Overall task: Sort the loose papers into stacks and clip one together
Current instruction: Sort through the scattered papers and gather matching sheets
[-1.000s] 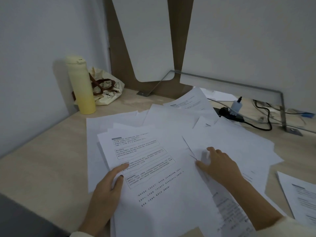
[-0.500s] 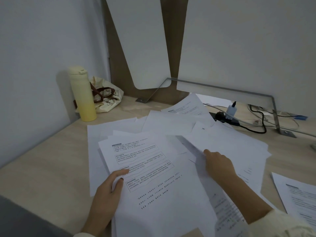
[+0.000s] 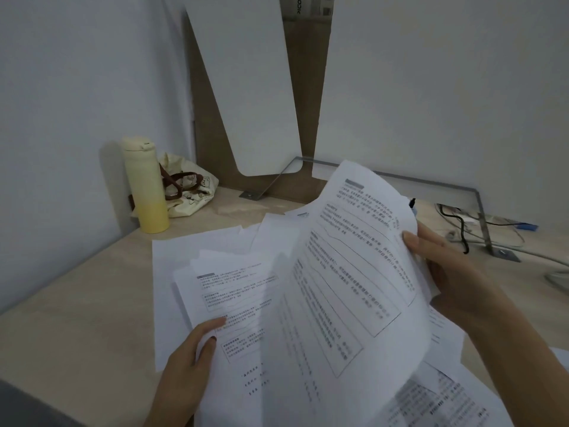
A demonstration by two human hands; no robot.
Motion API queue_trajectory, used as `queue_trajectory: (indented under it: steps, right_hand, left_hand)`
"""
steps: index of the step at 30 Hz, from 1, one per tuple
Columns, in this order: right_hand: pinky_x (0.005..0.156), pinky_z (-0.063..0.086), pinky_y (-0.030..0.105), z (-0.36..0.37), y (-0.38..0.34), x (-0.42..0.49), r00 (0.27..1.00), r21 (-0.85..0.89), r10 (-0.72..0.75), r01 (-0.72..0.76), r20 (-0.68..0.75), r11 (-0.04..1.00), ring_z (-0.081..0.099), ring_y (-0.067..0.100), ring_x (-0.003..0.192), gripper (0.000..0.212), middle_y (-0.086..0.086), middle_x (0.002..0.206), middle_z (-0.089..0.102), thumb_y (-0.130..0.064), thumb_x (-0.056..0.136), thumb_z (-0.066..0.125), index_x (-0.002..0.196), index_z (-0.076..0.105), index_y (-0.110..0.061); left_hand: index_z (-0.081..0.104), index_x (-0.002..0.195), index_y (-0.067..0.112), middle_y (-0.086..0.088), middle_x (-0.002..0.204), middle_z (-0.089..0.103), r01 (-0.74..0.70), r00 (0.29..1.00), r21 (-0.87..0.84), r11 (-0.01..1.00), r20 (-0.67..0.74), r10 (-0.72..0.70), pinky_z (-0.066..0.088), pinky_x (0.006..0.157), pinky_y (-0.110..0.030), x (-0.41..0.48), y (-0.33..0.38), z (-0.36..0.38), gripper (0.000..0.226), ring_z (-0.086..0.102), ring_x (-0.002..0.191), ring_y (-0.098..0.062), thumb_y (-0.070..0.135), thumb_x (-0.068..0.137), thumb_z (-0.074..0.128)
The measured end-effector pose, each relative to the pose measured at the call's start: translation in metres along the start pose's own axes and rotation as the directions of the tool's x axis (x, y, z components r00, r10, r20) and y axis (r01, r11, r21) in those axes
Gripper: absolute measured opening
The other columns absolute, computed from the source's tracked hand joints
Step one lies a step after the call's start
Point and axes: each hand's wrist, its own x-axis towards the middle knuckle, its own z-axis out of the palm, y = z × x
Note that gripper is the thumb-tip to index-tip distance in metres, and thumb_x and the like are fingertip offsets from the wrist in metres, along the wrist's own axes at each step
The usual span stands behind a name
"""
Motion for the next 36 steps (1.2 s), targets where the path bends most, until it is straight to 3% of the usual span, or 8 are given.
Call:
queue_trajectory:
  steps: [3,5,11,14,19,24,27,36]
  right_hand:
    - [0.059,0.059,0.031,-0.008,0.008,0.003,0.994,-0.059,0.108,-0.109,-0.026,0.992,0.072,0.021,0.077,0.064,0.004,0.095,0.074,-0.043,0.048,0.086,0.106,0.067,-0.022]
    - [0.072,0.059,0.035,-0.009,0.015,0.007,0.963,-0.252,0.248,-0.266,-0.103,0.930,0.072,0.021,0.081,0.038,0.000,0.093,0.075,-0.035,0.064,0.077,0.099,0.066,-0.025]
    - [0.080,0.045,0.027,-0.016,0.039,0.041,0.899,-0.918,0.344,-0.349,-0.271,0.189,0.058,0.017,0.098,0.015,-0.005,0.112,0.061,-0.020,0.090,0.051,0.099,0.056,-0.030]
    - [0.079,0.042,0.030,-0.001,0.054,0.064,0.928,-0.946,0.181,-0.317,-0.324,-0.071,0.056,0.023,0.106,0.034,0.004,0.120,0.060,-0.010,0.091,0.038,0.118,0.053,-0.024]
    - [0.069,0.038,0.028,0.045,0.083,0.099,0.989,-0.988,-0.023,-0.147,-0.146,-0.053,0.058,0.024,0.099,0.032,0.007,0.108,0.063,-0.007,0.093,0.035,0.119,0.050,-0.018]
    - [0.067,0.025,0.027,0.085,0.108,0.130,0.972,-0.998,-0.232,0.018,0.031,-0.060,0.041,0.018,0.078,0.025,0.007,0.095,0.064,-0.003,0.091,0.039,0.108,0.055,-0.011]
    - [0.066,0.025,0.029,0.097,0.123,0.141,0.947,-0.997,-0.315,0.070,0.062,0.013,0.050,0.023,0.080,0.025,0.010,0.088,0.064,0.002,0.086,0.043,0.104,0.058,-0.008]
    - [0.112,0.026,0.033,0.038,0.119,0.110,0.979,-0.982,-0.084,-0.184,-0.187,0.041,0.028,0.023,0.138,0.051,0.007,0.152,0.024,-0.032,0.093,0.046,0.141,0.030,-0.020]
  left_hand:
    - [0.060,0.087,0.058,0.051,0.091,0.057,0.011,1.000,-0.001,1.000,0.011,-0.011,0.039,0.090,-0.018,-0.001,0.000,-0.003,0.053,0.052,0.107,-0.004,0.007,0.093,0.046]
    - [0.065,0.093,0.043,0.031,0.094,0.067,0.047,0.999,-0.062,0.997,0.028,-0.045,0.041,0.079,-0.019,-0.003,0.002,-0.004,0.037,0.056,0.100,-0.006,0.010,0.093,0.049]
    - [0.059,0.115,0.013,0.000,0.114,0.064,0.162,0.987,-0.170,0.972,0.011,-0.162,0.047,0.087,-0.022,0.007,-0.001,-0.006,0.030,0.057,0.111,-0.006,-0.001,0.090,0.052]
    - [0.060,0.107,0.027,0.023,0.111,0.056,0.108,0.994,-0.146,0.983,-0.008,-0.111,0.044,0.078,-0.004,0.002,0.006,-0.004,0.028,0.055,0.094,0.019,0.007,0.093,0.046]
    - [0.058,0.114,0.030,0.019,0.112,0.057,0.149,0.981,-0.232,0.961,-0.089,-0.173,0.038,0.095,-0.025,-0.003,0.015,0.001,0.032,0.054,0.103,-0.001,0.039,0.088,0.041]
    - [0.013,0.141,0.038,0.037,0.117,0.031,0.122,0.987,-0.158,0.980,-0.083,-0.137,0.029,0.099,-0.020,0.003,0.017,0.003,0.072,0.032,0.117,0.002,0.013,0.088,0.054]
    - [0.021,0.132,0.043,0.040,0.123,0.023,0.059,0.996,0.021,0.998,-0.063,-0.058,0.023,0.103,-0.016,0.004,0.007,0.002,0.061,0.028,0.123,0.003,0.013,0.089,0.054]
    - [0.050,0.116,0.037,0.012,0.129,0.040,0.043,0.998,0.063,0.997,-0.046,-0.040,0.026,0.105,-0.020,0.004,-0.002,0.002,0.037,0.035,0.119,-0.002,0.009,0.091,0.050]
